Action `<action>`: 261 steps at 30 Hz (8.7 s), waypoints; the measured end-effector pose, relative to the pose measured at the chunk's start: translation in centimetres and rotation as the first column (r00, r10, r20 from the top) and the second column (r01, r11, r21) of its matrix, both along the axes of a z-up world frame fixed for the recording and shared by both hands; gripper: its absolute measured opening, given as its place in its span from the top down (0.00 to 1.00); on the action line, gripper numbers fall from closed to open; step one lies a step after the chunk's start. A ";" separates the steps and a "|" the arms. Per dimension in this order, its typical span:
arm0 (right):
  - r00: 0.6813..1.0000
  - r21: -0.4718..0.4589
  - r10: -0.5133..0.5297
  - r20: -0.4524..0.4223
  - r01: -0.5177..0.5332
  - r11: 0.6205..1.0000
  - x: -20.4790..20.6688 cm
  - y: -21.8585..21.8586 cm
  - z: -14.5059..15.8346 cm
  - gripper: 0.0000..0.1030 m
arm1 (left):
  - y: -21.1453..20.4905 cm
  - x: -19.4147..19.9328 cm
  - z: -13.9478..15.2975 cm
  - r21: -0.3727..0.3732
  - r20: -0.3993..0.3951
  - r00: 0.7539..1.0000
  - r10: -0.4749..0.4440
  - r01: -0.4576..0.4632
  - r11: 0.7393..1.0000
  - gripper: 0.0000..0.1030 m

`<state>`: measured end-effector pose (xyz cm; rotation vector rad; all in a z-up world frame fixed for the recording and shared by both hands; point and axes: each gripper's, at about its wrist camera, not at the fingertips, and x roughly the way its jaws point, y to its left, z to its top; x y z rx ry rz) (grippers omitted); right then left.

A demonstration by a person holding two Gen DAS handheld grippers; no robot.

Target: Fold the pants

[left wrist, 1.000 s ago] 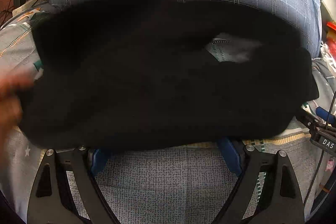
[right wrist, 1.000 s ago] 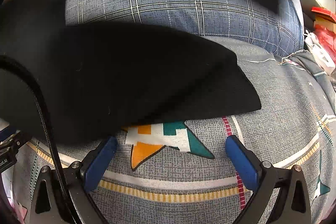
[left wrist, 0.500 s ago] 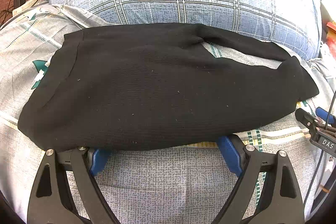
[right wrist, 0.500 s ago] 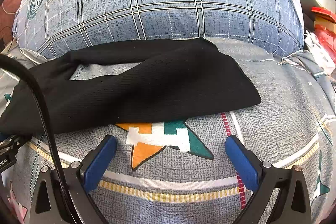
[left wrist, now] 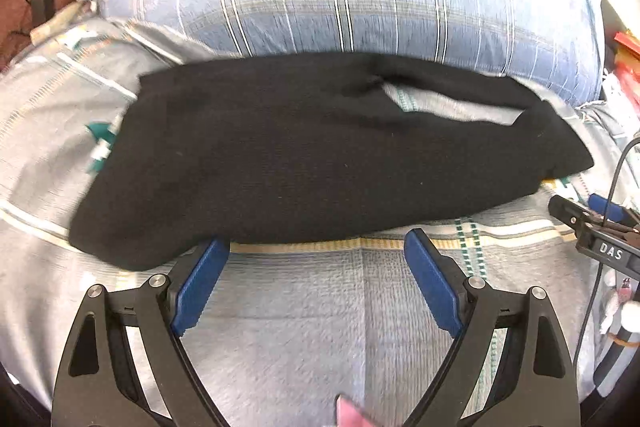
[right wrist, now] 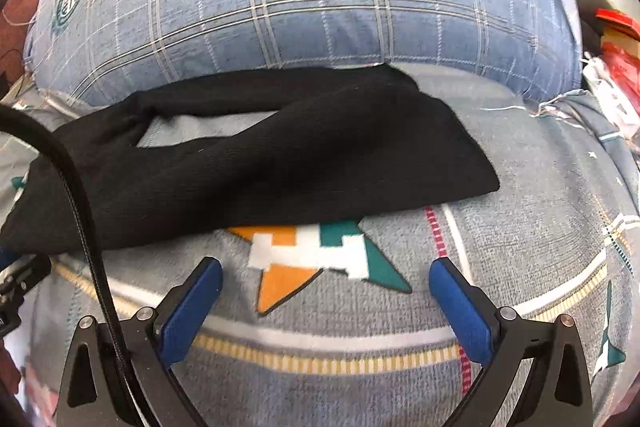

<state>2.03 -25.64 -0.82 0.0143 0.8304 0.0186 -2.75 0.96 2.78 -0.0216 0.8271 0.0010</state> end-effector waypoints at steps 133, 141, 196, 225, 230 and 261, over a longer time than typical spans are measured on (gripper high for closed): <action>0.973 0.399 -0.107 0.206 0.017 0.917 -7.4 -12.6 6.9 0.90 | 15.0 -4.0 1.9 -0.400 -0.053 0.979 0.199 -0.204 0.894 0.94; 0.974 0.424 -0.183 0.135 0.110 0.899 -8.9 -14.9 5.5 0.91 | 16.9 -5.6 -0.4 -0.464 -0.133 0.957 0.257 -0.290 0.837 0.92; 0.986 0.191 0.128 -0.104 -0.106 0.976 24.1 -8.5 1.9 0.43 | 17.2 24.3 0.8 -0.193 -0.247 0.929 -0.277 0.233 0.953 0.32; 0.945 0.115 0.288 -0.155 -0.272 0.955 27.2 -10.0 -0.7 0.90 | 8.8 24.3 -1.8 0.063 -0.285 0.871 -0.400 0.433 0.899 0.89; 0.934 -0.018 0.357 -0.010 -0.357 0.934 23.2 -9.6 4.4 0.93 | 9.5 22.3 1.7 0.032 -0.170 0.910 -0.378 0.388 0.921 0.95; 0.911 0.086 0.372 0.175 -0.391 0.916 2.3 -15.5 4.7 0.93 | 6.0 25.3 1.1 0.122 -0.303 0.790 -0.532 0.586 0.801 0.46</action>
